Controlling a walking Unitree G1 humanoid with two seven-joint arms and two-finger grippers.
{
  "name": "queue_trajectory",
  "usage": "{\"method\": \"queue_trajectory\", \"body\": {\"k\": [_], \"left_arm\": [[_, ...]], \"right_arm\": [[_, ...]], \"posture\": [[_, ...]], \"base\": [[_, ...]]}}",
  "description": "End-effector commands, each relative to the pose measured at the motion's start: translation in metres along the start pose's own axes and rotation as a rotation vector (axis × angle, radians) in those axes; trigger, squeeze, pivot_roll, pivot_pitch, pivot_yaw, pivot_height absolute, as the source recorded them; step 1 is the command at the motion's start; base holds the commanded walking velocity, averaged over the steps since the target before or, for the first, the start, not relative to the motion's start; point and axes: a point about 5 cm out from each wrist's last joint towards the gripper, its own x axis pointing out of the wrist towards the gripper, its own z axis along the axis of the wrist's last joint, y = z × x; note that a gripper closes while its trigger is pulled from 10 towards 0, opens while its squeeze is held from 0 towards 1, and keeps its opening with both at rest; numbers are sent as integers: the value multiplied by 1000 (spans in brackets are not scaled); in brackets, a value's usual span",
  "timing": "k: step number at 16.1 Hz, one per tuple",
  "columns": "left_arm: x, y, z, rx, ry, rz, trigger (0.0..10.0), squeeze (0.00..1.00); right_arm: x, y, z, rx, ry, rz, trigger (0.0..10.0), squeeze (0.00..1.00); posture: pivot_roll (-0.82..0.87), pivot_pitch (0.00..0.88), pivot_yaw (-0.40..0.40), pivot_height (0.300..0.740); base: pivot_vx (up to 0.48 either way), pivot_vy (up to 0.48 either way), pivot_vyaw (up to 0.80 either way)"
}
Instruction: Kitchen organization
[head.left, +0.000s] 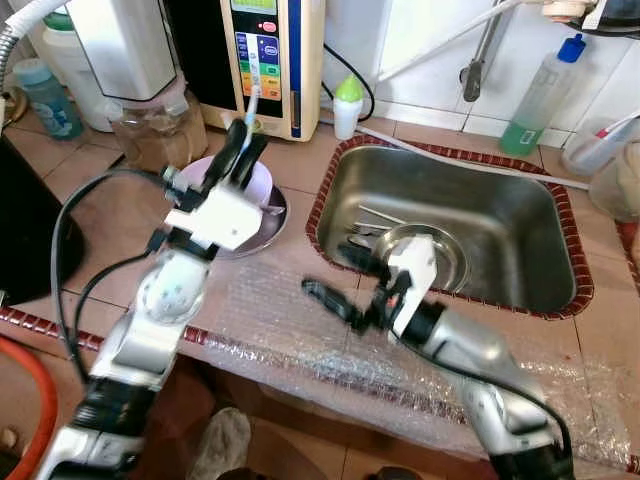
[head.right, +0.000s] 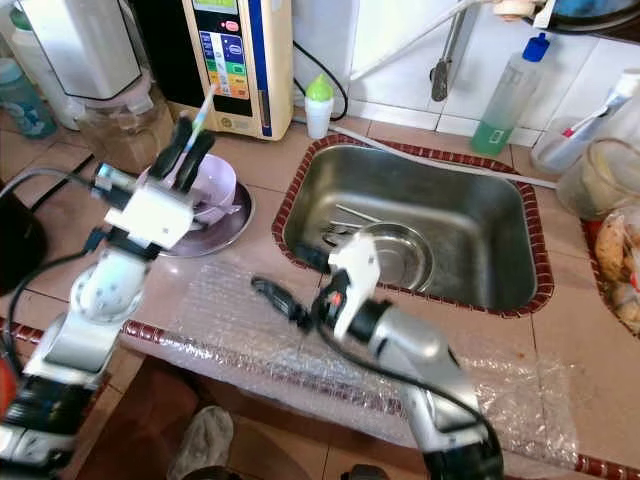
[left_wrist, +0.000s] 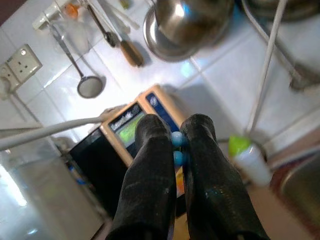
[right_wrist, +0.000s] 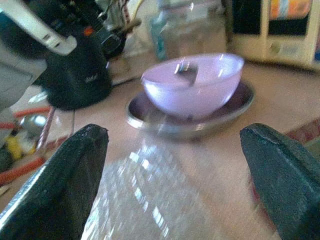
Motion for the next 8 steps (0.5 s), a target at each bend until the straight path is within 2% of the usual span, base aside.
{"method": "queue_trajectory", "body": {"k": [1, 2, 3, 5, 6, 8], "left_arm": [[9, -1, 10, -60, -31, -21, 0, 0], [16, -6, 15, -181, -34, -42, 0, 0], [25, -14, 21, -368, -20, -60, 0, 0], [33, -26, 27, -467, -4, -130, 0, 0], [40, -39, 33, -506, 2, -205, 0, 0], [43, -48, 32, -545, 38, -255, 0, 0]], "right_arm": [[-1, -6, 7, -10, -36, -43, 10000, 0], [0, -16, 11, -39, -58, -112, 10000, 0], [0, -30, 17, -76, -93, -215, 10000, 0], [-1, -41, 23, -158, -96, -275, 10000, 0], [-4, -52, 29, -263, -83, -329, 10000, 0], [-7, -64, 35, -368, -74, -388, 10000, 0]], "posture": [[-71, 24, 23, 740], [-69, 19, 24, 740], [-66, 13, 25, 740], [-66, 9, 27, 740], [-63, 1, 28, 740], [-65, 0, 29, 740]], "base": [[0, 0, 0], [0, 0, 0], [0, 0, 0], [0, 0, 0], [0, 0, 0], [0, 0, 0]]}}
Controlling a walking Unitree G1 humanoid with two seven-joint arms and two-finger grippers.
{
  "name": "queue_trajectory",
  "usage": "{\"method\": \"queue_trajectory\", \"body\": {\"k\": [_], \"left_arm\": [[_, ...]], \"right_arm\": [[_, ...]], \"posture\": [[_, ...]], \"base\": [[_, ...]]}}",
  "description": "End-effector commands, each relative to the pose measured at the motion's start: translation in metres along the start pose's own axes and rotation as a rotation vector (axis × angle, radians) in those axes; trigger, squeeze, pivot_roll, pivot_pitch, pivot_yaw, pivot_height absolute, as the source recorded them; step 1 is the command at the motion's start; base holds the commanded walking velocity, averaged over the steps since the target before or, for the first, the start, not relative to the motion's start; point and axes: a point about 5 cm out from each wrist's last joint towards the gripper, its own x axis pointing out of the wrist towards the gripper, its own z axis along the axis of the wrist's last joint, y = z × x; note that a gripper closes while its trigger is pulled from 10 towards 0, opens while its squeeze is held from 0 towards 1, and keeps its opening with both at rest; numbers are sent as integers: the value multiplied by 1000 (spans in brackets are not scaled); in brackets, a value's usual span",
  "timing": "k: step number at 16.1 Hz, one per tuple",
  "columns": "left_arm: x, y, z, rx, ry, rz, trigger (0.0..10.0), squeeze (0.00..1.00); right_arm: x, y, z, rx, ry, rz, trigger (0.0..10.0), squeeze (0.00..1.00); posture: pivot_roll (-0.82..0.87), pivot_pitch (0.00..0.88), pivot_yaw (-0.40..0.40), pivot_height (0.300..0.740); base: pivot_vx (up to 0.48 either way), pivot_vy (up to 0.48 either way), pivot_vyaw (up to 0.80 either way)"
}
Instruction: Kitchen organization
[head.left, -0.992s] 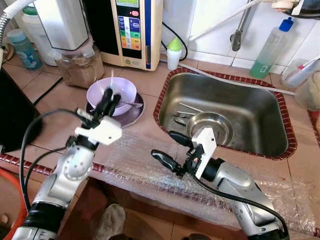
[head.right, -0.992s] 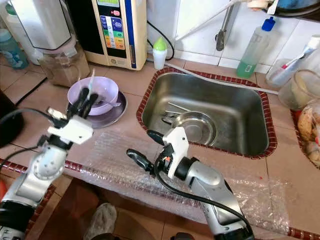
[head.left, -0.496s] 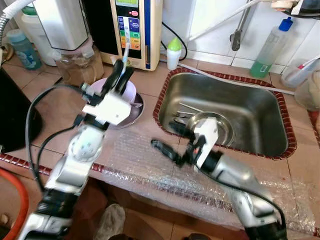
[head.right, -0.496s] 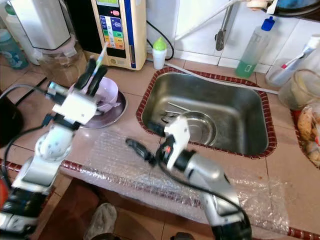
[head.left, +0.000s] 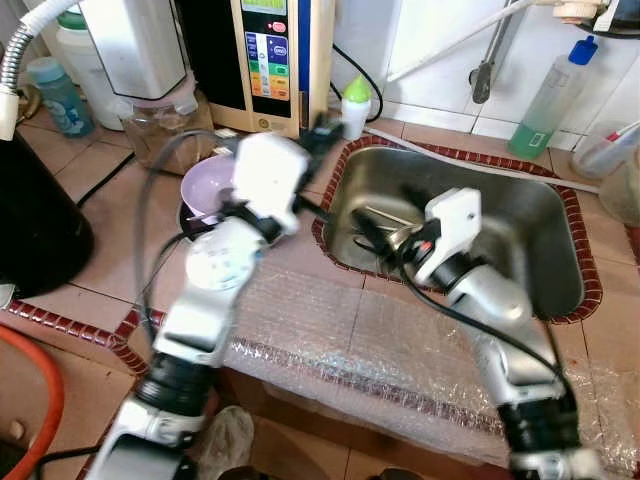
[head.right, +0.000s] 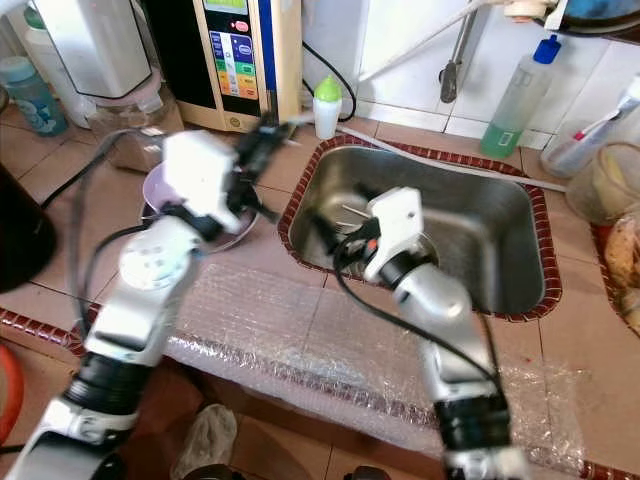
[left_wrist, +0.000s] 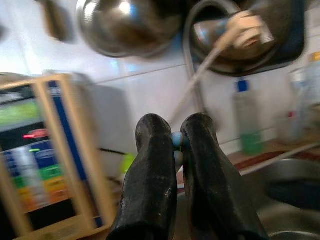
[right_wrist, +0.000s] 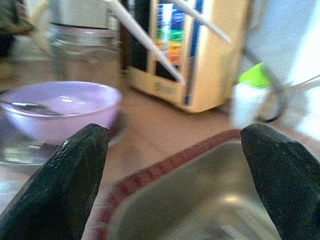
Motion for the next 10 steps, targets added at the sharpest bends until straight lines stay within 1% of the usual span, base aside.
{"method": "queue_trajectory", "body": {"k": [1, 2, 4, 5, 7, 10], "left_arm": [[5, -2, -5, -36, 69, -39, 0, 0], [6, -4, -9, -70, 113, -67, 0, 0], [5, -9, -15, -145, 167, -114, 0, 0], [2, -17, -18, -168, 217, -197, 0, 0], [1, -20, -19, -150, 236, -247, 0, 0], [-1, -26, -16, -87, 236, -338, 0, 0]], "right_arm": [[0, -14, 3, -101, -7, -50, 10000, 0], [0, -18, 3, -138, -5, -61, 10000, 0], [-1, -24, 1, -209, 12, -57, 10000, 0], [0, -25, -2, -268, 25, -51, 10000, 0], [5, -19, -7, -263, 39, 5, 10000, 0], [7, -14, -15, -235, 61, 71, 10000, 0]], "posture": [[-70, 0, 31, 740], [-70, 0, 34, 740], [-73, 0, 36, 740], [-75, 0, 41, 740], [-77, 0, 43, 740], [-76, 2, 40, 740]], "base": [[0, 0, 0], [0, 0, 0], [0, 0, 0], [0, 0, 0], [0, 0, 0], [0, 0, 0]]}}
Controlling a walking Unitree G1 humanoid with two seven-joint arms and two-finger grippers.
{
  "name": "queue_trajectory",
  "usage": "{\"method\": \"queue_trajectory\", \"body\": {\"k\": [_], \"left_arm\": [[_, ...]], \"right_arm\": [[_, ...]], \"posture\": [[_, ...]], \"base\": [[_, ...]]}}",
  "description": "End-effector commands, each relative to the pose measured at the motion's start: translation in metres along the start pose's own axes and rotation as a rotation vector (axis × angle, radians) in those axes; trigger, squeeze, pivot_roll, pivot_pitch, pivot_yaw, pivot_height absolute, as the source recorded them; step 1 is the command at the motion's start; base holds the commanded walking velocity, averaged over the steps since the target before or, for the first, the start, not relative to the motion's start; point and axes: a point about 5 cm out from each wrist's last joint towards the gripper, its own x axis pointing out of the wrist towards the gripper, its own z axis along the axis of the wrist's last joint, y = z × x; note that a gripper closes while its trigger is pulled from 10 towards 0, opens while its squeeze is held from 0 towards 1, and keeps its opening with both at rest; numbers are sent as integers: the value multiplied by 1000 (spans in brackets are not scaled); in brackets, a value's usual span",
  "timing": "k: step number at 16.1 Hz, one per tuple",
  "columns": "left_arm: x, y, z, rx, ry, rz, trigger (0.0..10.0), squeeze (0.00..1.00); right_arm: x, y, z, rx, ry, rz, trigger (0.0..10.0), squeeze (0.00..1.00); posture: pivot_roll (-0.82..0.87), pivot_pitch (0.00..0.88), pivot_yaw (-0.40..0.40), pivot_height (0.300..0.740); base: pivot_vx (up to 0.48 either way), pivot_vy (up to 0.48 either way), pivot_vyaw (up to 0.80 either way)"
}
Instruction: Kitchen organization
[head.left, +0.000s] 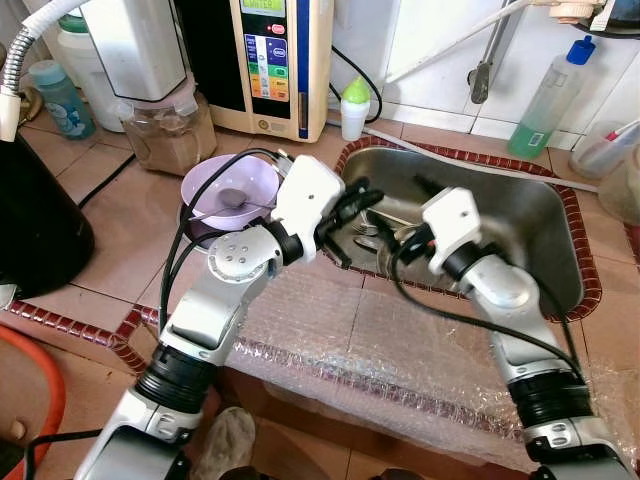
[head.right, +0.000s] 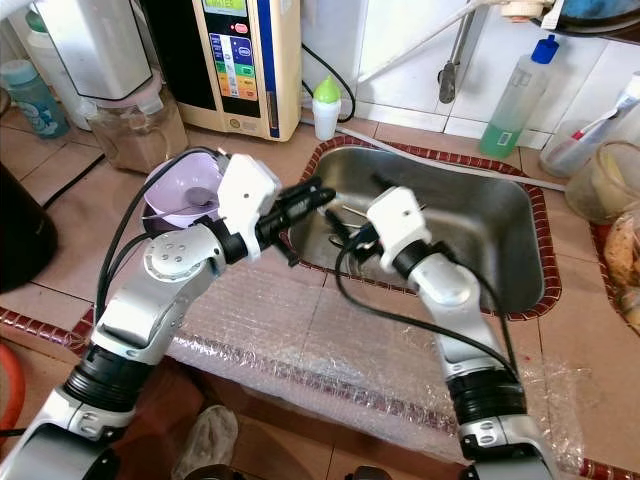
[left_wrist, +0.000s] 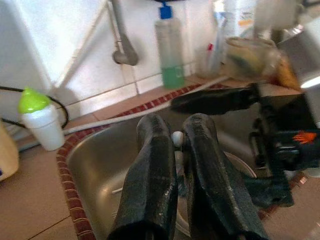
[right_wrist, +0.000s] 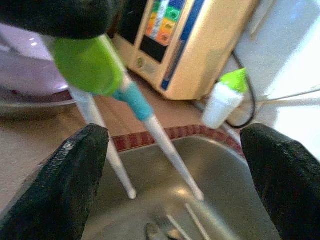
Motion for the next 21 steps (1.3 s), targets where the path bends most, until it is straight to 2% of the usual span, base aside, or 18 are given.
{"method": "queue_trajectory", "body": {"k": [1, 2, 7, 12, 16, 17, 18, 19, 20, 21], "left_arm": [[1, -8, 7, 48, -14, -59, 0, 0], [1, -8, 8, 42, -17, -64, 0, 0], [-2, -10, 8, 74, -3, -112, 0, 0], [-3, -7, 10, 111, 8, -136, 0, 0], [-13, 5, 5, 145, 25, -106, 0, 0], [-12, 8, 2, 240, 46, -106, 0, 0], [-14, 12, 2, 239, 49, -88, 0, 0], [-16, 13, 2, 241, 52, -89, 0, 0], [-18, 14, 0, 243, 57, -87, 0, 0], [-17, 13, -2, 269, 65, -90, 0, 0]], "right_arm": [[3, 0, 1, -2, -5, 24, 6627, 0], [3, 1, -2, -10, 7, 35, 0, 0], [8, 1, -12, -24, 65, 9, 0, 0], [3, -8, -21, -28, 105, -60, 0, 0], [11, 1, -19, 40, 81, -35, 0, 0], [12, 3, -18, 91, 55, 11, 0, 0], [13, 5, -19, 99, 56, 35, 0, 0], [12, 7, -15, 135, 32, 77, 9686, 0], [12, 8, -12, 147, 15, 93, 10000, 0], [11, 10, -16, 117, 39, 107, 10000, 0]], "posture": [[-76, 2, 40, 740], [-75, 4, 38, 740], [-75, 6, 44, 740], [-71, 23, 43, 740], [-36, 0, 9, 740], [-10, 0, 9, 740], [-25, 0, 2, 740], [-18, 0, -5, 740], [-12, 0, -8, 740], [-14, 0, -7, 740]], "base": [[0, 0, 0], [0, 0, 0], [0, 0, 0], [0, 0, 0], [0, 0, 0], [0, 0, 0], [0, 0, 0], [0, 0, 0], [0, 0, 0], [0, 0, 0]]}}
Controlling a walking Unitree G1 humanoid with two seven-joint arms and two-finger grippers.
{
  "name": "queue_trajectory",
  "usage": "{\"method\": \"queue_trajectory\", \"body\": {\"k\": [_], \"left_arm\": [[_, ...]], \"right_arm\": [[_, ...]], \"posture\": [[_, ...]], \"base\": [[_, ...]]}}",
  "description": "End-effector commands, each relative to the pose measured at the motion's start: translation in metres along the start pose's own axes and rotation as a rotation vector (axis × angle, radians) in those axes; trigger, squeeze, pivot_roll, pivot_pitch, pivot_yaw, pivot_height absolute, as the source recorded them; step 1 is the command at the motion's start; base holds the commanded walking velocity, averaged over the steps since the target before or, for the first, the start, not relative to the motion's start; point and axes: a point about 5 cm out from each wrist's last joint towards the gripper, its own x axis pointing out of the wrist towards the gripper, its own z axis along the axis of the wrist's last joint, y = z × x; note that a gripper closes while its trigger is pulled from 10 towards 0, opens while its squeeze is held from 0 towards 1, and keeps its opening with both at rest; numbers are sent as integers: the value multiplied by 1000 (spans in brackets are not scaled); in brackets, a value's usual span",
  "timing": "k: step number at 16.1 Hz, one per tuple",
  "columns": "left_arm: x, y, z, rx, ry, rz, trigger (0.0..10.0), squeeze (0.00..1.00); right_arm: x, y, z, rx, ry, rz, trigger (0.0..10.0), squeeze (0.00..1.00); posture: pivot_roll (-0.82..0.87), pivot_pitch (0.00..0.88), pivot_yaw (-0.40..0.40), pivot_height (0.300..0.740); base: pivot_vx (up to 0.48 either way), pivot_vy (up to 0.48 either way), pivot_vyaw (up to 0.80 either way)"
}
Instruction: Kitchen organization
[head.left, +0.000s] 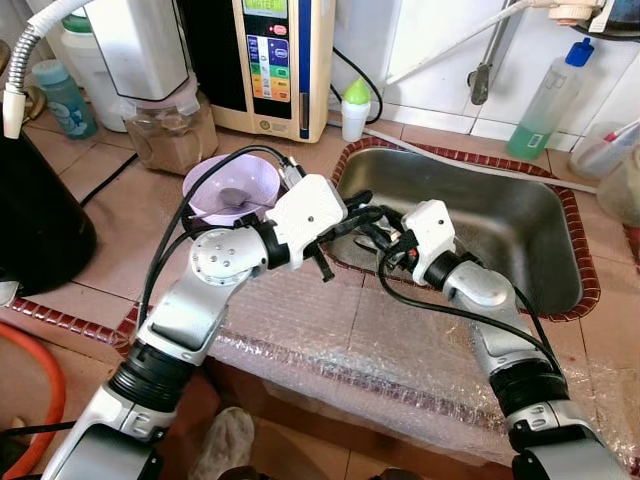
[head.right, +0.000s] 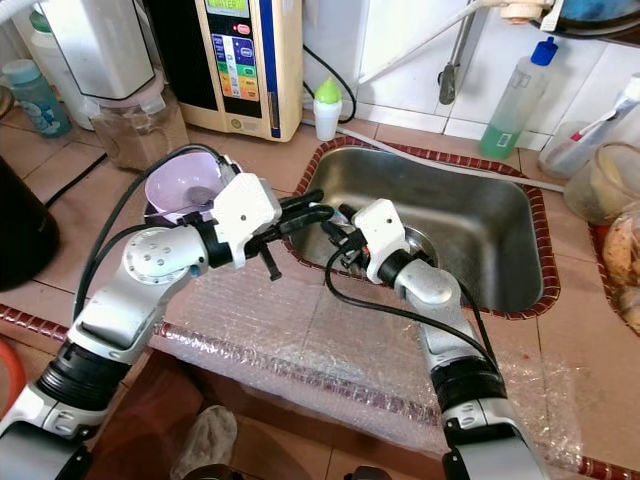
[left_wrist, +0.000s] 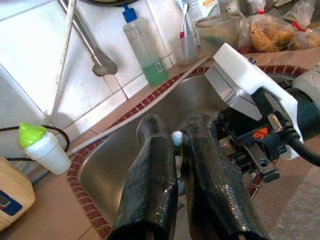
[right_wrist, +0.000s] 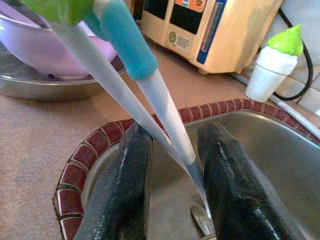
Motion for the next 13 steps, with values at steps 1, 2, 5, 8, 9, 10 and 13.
{"method": "queue_trajectory", "body": {"k": [1, 2, 5, 8, 9, 10, 13], "left_arm": [[-2, 5, -5, 13, 33, 23, 0, 0], [-1, 5, -5, 19, 29, 19, 0, 0], [-1, 4, -7, 96, 48, -31, 0, 0], [-1, 0, -9, 114, 45, -48, 1686, 0], [0, -1, -12, 160, 59, -61, 2000, 0], [0, 0, -13, 171, 64, -64, 2078, 0], [-2, 0, -15, 168, 70, -62, 3020, 0]], "right_arm": [[0, -2, 4, -44, -9, 12, 10000, 0], [1, -3, 4, -40, -11, 11, 10000, 0], [5, -6, 9, -15, -33, 24, 10000, 0], [4, -2, 9, -44, -37, 69, 10000, 0], [2, -5, 7, -29, -37, 52, 1569, 0], [3, -4, 7, -26, -40, 52, 0, 0], [4, -1, 8, -36, -48, 78, 0, 0]], "posture": [[-13, 0, -9, 740], [-9, 0, -12, 740], [-2, 0, -17, 740], [-12, 0, -8, 740], [-7, 0, -10, 740], [-8, 0, -9, 740], [-13, 0, -6, 740]], "base": [[0, 0, 0], [0, 0, 0], [0, 0, 0], [0, 0, 0], [0, 0, 0], [0, 0, 0], [0, 0, 0]]}}
